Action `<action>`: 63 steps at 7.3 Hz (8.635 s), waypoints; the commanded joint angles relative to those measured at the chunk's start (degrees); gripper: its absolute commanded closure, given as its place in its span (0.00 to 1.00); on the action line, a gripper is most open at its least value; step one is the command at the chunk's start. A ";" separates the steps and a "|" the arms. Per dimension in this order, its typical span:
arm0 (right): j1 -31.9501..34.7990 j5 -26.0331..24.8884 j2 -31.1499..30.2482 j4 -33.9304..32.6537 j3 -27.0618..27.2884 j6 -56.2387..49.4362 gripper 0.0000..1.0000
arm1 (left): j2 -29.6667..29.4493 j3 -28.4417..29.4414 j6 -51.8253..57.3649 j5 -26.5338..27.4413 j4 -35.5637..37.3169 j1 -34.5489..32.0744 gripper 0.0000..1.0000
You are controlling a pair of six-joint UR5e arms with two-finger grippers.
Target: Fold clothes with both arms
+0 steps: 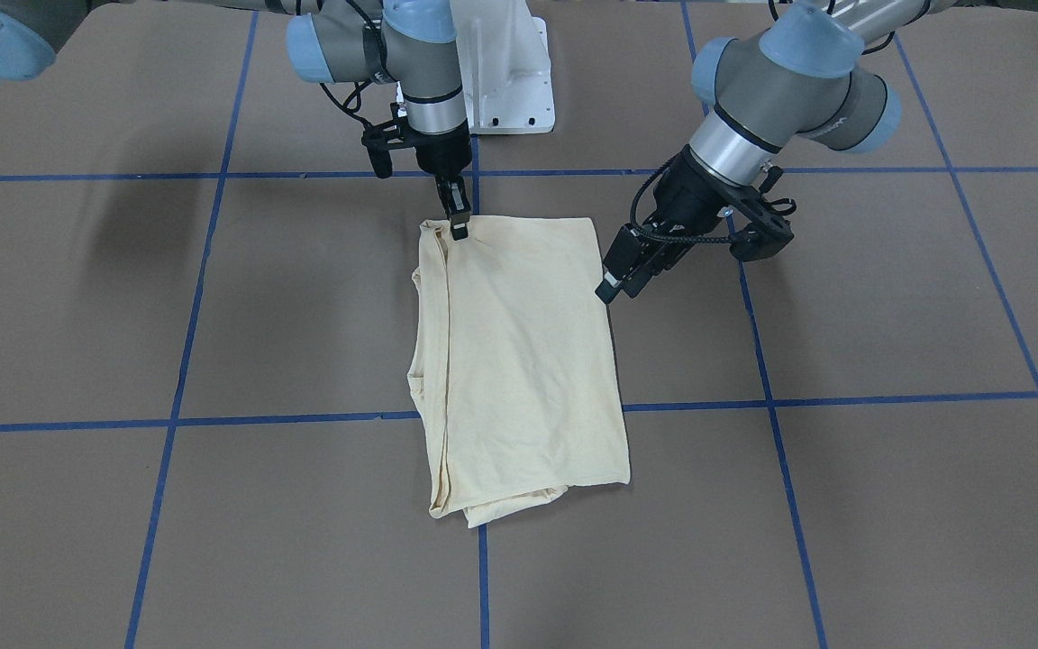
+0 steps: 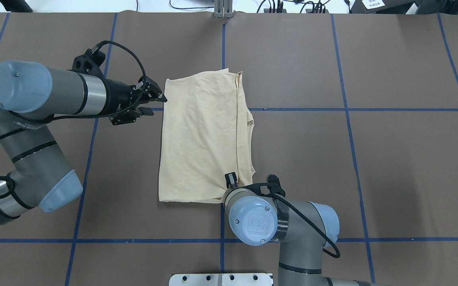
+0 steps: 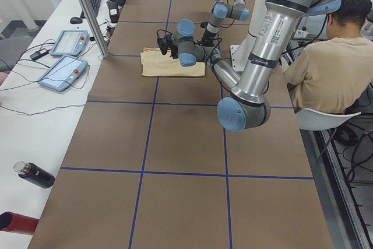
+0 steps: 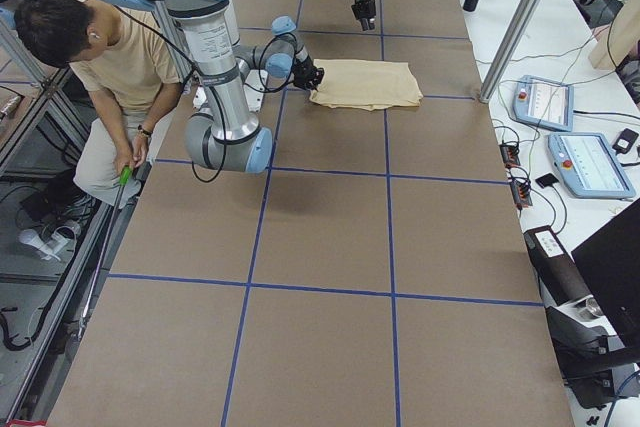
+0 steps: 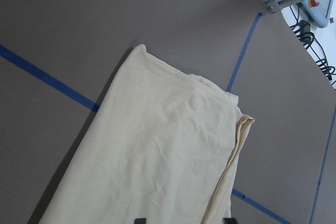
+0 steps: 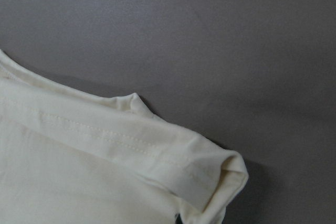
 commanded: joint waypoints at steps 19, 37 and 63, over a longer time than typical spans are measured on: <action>-0.88 -0.13 -2.35 -0.47 2.75 -0.09 1.00 | 7.45 -3.52 -25.44 21.20 7.40 26.37 0.49; 18.76 13.63 6.95 -11.94 1.68 -20.18 1.00 | -6.23 -4.88 -13.95 7.14 15.75 5.02 1.00; 71.53 57.70 -20.76 8.15 -27.06 -150.16 0.00 | 31.86 3.26 95.11 -26.41 -2.97 -36.96 0.00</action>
